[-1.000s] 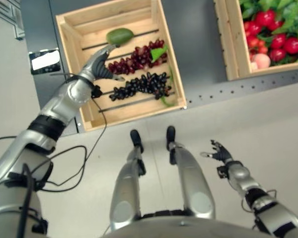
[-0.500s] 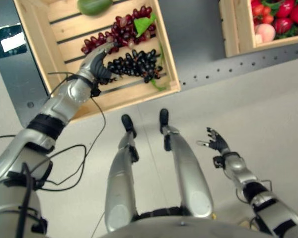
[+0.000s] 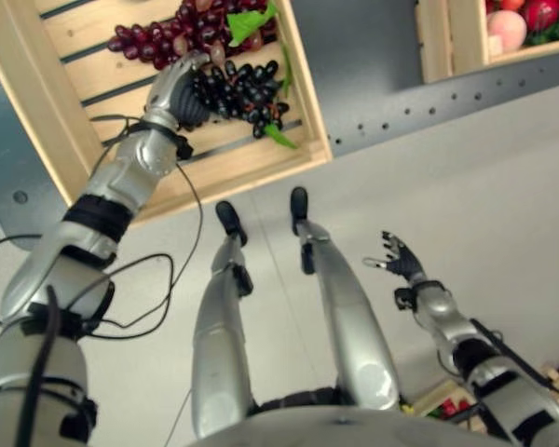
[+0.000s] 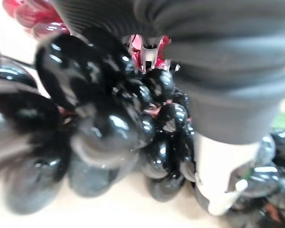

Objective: Pick up the fruits from the basket on one side to the basket on the other side

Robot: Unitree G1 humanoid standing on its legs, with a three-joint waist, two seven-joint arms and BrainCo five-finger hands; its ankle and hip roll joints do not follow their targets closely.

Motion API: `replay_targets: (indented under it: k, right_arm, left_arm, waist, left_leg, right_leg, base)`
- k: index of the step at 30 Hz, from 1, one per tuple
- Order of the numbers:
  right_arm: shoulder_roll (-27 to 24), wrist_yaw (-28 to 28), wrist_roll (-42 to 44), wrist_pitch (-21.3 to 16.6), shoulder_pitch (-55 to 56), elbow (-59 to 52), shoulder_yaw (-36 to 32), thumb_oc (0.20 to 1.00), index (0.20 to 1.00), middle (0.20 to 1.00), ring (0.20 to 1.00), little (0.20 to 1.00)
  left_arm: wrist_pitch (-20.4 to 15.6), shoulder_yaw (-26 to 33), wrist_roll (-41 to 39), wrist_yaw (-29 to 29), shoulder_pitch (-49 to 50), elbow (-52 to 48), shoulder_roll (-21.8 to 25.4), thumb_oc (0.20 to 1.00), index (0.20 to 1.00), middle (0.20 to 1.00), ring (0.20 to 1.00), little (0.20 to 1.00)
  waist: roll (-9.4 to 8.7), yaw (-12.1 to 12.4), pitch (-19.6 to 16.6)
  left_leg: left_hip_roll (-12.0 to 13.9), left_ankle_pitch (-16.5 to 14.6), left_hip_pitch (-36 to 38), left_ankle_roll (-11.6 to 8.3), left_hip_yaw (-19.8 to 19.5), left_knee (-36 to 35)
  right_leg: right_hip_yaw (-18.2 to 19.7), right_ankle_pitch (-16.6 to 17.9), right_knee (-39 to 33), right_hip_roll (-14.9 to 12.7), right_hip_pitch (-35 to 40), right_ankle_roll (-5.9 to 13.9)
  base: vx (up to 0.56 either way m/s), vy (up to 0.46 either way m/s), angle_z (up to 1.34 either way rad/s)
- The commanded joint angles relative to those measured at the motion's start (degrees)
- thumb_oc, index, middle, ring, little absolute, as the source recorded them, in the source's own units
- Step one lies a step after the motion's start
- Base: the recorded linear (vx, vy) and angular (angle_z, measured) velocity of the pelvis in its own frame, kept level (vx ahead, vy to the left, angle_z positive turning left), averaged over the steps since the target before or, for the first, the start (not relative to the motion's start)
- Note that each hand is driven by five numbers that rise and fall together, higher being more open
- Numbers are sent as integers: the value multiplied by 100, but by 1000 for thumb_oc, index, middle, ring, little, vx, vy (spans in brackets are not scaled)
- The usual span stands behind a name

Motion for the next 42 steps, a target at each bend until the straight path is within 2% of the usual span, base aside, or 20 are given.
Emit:
replay_targets:
  k: [1, 13, 20, 27, 28, 29, 30, 42]
  right_arm:
    - [-98, -28, 259, -205, 30, -265, 35, 1000, 1000, 1000, 1000, 1000]
    - [-233, -52, 365, -314, 106, -1210, -91, 1000, 1000, 1000, 1000, 1000]
    - [-348, -138, 334, -335, 101, -1494, -327, 1000, 1000, 1000, 1000, 1000]
    - [-415, -109, 315, -284, 97, -1585, -461, 1000, 1000, 1000, 1000, 1000]
    - [-416, -101, 329, -285, 89, -1579, -475, 1000, 1000, 1000, 1000, 1000]
    - [-420, -98, 337, -290, 77, -1590, -488, 1000, 1000, 1000, 1000, 1000]
    - [-424, -90, 328, -289, 70, -1599, -479, 1000, 1000, 1000, 1000, 1000]
    - [-443, -34, 294, -280, 47, -1639, -545, 1000, 1000, 1000, 1000, 1000]
  left_arm:
    - [197, -150, 292, -84, -314, 510, 5, 1000, 1000, 1000, 1000, 1000]
    - [367, 13, 481, -99, 80, 708, 208, 1000, 1000, 1000, 1000, 1000]
    - [472, 96, 467, -212, 232, 786, 209, 1000, 1000, 1000, 1000, 1000]
    - [572, -100, 526, -515, 172, 807, 194, 1000, 1000, 1000, 1000, 1000]
    - [571, -91, 515, -520, 179, 794, 170, 536, 536, 536, 536, 536]
    - [567, -91, 518, -528, 160, 771, 164, 294, 294, 294, 294, 294]
    - [558, -93, 531, -528, 163, 788, 156, 200, 200, 200, 200, 200]
    - [552, 23, 537, -578, 386, 644, 109, 200, 200, 200, 200, 200]
  waist:
    - [-195, -131, -78]
    - [-401, -187, -78]
    - [-420, -196, -78]
    - [-361, -186, -82]
    - [-351, -189, -82]
    - [-337, -186, -83]
    - [-335, -182, -93]
    - [-250, -138, -269]
  left_leg:
    - [270, -1050, -220, -28, -183, 1021]
    - [522, -1699, -1049, 94, -219, 2485]
    - [546, -1851, -1261, 137, -272, 2829]
    - [507, -1874, -1357, 139, -334, 2905]
    - [503, -1873, -1361, 136, -343, 2917]
    - [501, -1874, -1358, 136, -350, 2913]
    - [499, -1876, -1359, 137, -361, 2909]
    - [437, -1712, -1229, 85, -378, 2531]
  right_leg:
    - [342, 166, -193, -72, -144, 818]
    - [527, -236, 960, 149, -965, 655]
    - [528, -334, 1192, 174, -1140, 610]
    - [501, -404, 1306, 149, -1215, 589]
    - [494, -412, 1324, 148, -1218, 583]
    - [492, -422, 1341, 151, -1230, 579]
    - [489, -429, 1354, 152, -1236, 574]
    - [445, -389, 1110, 97, -1125, 587]
  base:
    - [0, 0, 0]
    - [12, 0, -8]
    - [7, 13, -10]
    - [1, 5, -2]
    - [0, 0, 0]
    - [0, 0, 0]
    - [0, 0, 0]
    - [0, 0, 0]
